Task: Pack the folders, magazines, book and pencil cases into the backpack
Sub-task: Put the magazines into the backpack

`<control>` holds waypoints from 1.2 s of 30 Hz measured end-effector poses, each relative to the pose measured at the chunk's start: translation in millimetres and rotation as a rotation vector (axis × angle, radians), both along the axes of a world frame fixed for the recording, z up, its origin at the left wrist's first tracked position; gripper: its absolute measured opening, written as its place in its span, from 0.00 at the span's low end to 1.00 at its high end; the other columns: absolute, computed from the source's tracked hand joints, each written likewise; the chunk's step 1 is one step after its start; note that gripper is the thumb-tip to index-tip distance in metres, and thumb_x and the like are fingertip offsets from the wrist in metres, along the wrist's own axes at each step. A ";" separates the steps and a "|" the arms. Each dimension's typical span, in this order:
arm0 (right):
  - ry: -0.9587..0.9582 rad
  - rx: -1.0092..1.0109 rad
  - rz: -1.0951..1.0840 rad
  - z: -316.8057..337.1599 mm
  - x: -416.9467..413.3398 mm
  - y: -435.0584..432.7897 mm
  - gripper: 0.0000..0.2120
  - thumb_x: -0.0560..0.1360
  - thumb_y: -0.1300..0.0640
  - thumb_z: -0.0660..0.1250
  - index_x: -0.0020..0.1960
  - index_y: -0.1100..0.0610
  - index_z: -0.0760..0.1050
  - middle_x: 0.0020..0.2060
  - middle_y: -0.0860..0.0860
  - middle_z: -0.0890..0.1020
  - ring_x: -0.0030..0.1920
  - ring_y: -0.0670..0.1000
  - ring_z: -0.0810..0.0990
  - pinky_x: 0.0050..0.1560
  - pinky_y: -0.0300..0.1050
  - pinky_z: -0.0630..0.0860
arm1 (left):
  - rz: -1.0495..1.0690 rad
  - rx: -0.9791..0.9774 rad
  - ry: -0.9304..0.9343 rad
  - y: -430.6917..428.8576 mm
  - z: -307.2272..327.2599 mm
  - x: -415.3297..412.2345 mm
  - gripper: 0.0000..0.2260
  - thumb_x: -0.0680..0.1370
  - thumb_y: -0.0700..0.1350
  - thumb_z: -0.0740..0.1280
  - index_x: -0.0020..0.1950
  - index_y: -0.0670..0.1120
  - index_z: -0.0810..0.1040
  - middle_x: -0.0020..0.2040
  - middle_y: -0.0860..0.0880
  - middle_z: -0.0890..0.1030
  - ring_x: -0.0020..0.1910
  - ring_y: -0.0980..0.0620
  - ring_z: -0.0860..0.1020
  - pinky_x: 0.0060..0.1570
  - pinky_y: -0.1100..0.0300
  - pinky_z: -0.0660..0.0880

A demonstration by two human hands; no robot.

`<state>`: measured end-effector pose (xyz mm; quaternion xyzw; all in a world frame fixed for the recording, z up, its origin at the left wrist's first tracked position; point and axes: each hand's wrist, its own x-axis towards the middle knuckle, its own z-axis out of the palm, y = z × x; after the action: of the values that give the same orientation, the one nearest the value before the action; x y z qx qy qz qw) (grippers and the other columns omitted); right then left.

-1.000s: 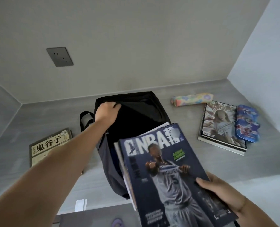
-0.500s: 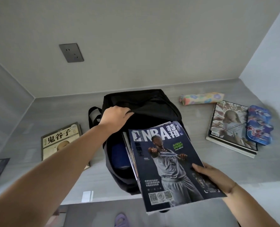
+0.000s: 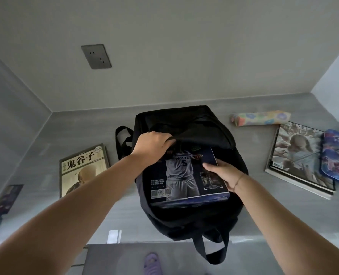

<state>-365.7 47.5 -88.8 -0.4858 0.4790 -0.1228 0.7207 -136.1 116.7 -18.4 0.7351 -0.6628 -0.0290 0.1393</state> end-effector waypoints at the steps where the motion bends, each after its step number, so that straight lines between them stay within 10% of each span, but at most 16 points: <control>1: 0.065 -0.052 0.009 0.1 10.2 -7.7 0.21 0.75 0.54 0.68 0.66 0.58 0.71 0.60 0.55 0.79 0.59 0.54 0.78 0.59 0.46 0.73 | 0.005 0.012 0.004 -0.1 -1.5 2.6 0.14 0.81 0.52 0.57 0.56 0.49 0.80 0.46 0.49 0.84 0.45 0.47 0.81 0.40 0.55 0.75; 6: 0.137 -0.127 -0.143 0.1 32.0 -25.0 0.28 0.74 0.51 0.69 0.70 0.60 0.67 0.68 0.56 0.72 0.65 0.58 0.71 0.58 0.43 0.68 | -0.001 0.045 0.030 2.5 -15.2 9.1 0.13 0.81 0.51 0.57 0.57 0.49 0.79 0.49 0.48 0.83 0.47 0.46 0.80 0.43 0.54 0.75; 12: 0.123 0.140 -0.131 -9.6 17.7 -12.0 0.25 0.75 0.66 0.66 0.68 0.53 0.62 0.55 0.59 0.76 0.31 0.57 0.84 0.27 0.44 0.80 | -0.026 0.045 0.084 8.4 -37.1 13.0 0.12 0.81 0.50 0.58 0.57 0.48 0.79 0.47 0.48 0.83 0.46 0.47 0.80 0.43 0.53 0.76; 20: 0.039 0.210 -0.344 -0.2 29.4 -5.4 0.16 0.79 0.66 0.60 0.66 0.66 0.64 0.41 0.62 0.77 0.36 0.58 0.80 0.34 0.50 0.80 | -0.005 0.019 0.017 3.6 -44.1 5.6 0.11 0.80 0.49 0.60 0.52 0.46 0.80 0.43 0.48 0.82 0.43 0.48 0.80 0.40 0.54 0.76; 27: 0.301 -0.103 -0.244 14.4 -51.8 -21.8 0.05 0.78 0.64 0.59 0.50 0.58 0.72 0.33 0.58 0.78 0.28 0.53 0.78 0.27 0.40 0.75 | -0.170 0.180 0.207 -26.0 -38.2 -68.9 0.29 0.75 0.57 0.66 0.72 0.51 0.63 0.70 0.52 0.67 0.68 0.52 0.65 0.68 0.56 0.63; 36: 0.943 -0.387 -0.690 -20.7 -231.8 -62.4 0.15 0.76 0.55 0.64 0.53 0.66 0.79 0.53 0.67 0.80 0.55 0.66 0.77 0.56 0.53 0.73 | 0.197 0.494 0.994 -115.5 -74.3 -243.5 0.17 0.75 0.46 0.66 0.63 0.44 0.74 0.58 0.45 0.77 0.52 0.49 0.76 0.45 0.64 0.69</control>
<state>-597.5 -14.9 -109.5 -0.4266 0.8450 -0.2054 0.2487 -379.6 1.2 -92.7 0.7023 -0.4191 -0.5130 0.2608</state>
